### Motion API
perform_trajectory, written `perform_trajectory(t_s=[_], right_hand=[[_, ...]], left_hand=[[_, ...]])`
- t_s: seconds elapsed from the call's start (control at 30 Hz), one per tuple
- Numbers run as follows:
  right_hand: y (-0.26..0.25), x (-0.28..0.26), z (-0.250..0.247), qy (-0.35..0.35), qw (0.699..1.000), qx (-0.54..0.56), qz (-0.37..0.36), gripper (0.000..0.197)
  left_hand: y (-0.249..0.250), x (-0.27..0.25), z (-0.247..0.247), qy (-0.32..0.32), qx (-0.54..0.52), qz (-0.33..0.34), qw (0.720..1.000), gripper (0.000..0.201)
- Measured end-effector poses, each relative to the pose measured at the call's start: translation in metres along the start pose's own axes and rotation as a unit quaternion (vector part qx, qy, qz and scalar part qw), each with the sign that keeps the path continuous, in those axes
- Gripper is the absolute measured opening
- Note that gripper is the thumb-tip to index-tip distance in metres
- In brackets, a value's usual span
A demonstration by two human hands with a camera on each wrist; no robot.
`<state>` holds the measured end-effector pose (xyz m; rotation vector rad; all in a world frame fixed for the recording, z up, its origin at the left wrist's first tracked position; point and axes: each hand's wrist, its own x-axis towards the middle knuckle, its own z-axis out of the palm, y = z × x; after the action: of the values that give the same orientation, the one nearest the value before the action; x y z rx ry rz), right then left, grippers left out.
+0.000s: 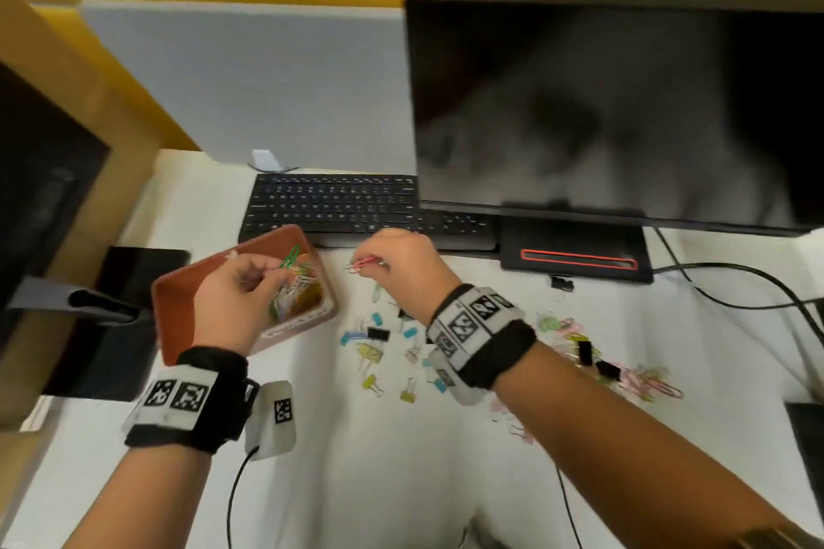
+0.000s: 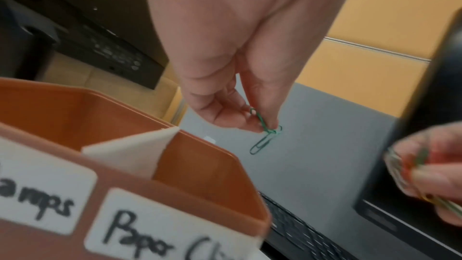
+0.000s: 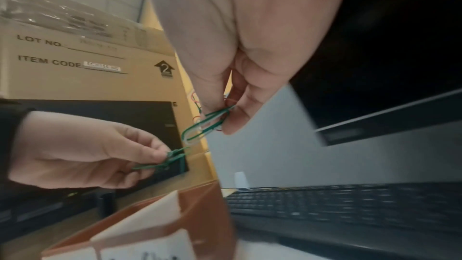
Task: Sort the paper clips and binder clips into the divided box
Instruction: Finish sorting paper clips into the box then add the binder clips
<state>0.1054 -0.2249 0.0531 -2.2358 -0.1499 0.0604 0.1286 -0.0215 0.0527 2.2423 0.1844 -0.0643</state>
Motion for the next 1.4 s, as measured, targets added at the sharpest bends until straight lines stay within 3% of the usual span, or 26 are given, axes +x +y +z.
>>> perform_trajectory(t_s=[0.1, 0.2, 0.3, 0.43, 0.6, 0.77, 0.87, 1.13, 1.27, 1.4], right_hand=[[-0.028, 0.044, 0.054, -0.032, 0.999, -0.013, 0.019, 0.018], [-0.036, 0.063, 0.092, -0.078, 0.993, -0.012, 0.083, 0.031], [-0.038, 0.059, 0.099, -0.078, 0.994, -0.002, 0.079, 0.04], [-0.022, 0.016, 0.062, -0.023, 0.995, 0.05, 0.082, 0.026], [0.048, -0.075, -0.004, 0.055, 0.977, 0.01, 0.204, 0.015], [0.123, -0.158, -0.067, 0.126, 0.939, -0.057, 0.316, 0.019], [0.16, -0.18, -0.09, 0.1, 0.928, -0.094, 0.347, 0.023], [0.208, -0.16, -0.102, -0.055, 0.953, -0.124, 0.272, 0.03], [0.214, -0.147, -0.098, -0.099, 0.963, -0.124, 0.22, 0.021], [0.22, -0.143, -0.098, -0.113, 0.964, -0.131, 0.201, 0.016]], left_hand=[[-0.019, 0.025, -0.008, -0.023, -0.028, -0.036, 0.999, 0.012], [-0.029, 0.04, -0.008, -0.1, 0.011, -0.066, 0.993, 0.025], [-0.03, 0.043, -0.016, -0.122, 0.03, -0.037, 0.991, 0.031], [-0.013, 0.019, -0.013, -0.135, -0.012, 0.065, 0.989, 0.018], [0.003, -0.019, 0.046, -0.261, -0.019, 0.14, 0.955, 0.009], [0.018, -0.074, 0.127, -0.372, 0.013, 0.181, 0.91, 0.015], [0.026, -0.1, 0.172, -0.413, 0.07, 0.199, 0.886, 0.026], [0.035, -0.128, 0.248, -0.392, 0.174, 0.215, 0.878, 0.024], [0.036, -0.126, 0.256, -0.361, 0.137, 0.179, 0.905, 0.013], [0.038, -0.114, 0.253, -0.28, 0.119, 0.174, 0.936, 0.012]])
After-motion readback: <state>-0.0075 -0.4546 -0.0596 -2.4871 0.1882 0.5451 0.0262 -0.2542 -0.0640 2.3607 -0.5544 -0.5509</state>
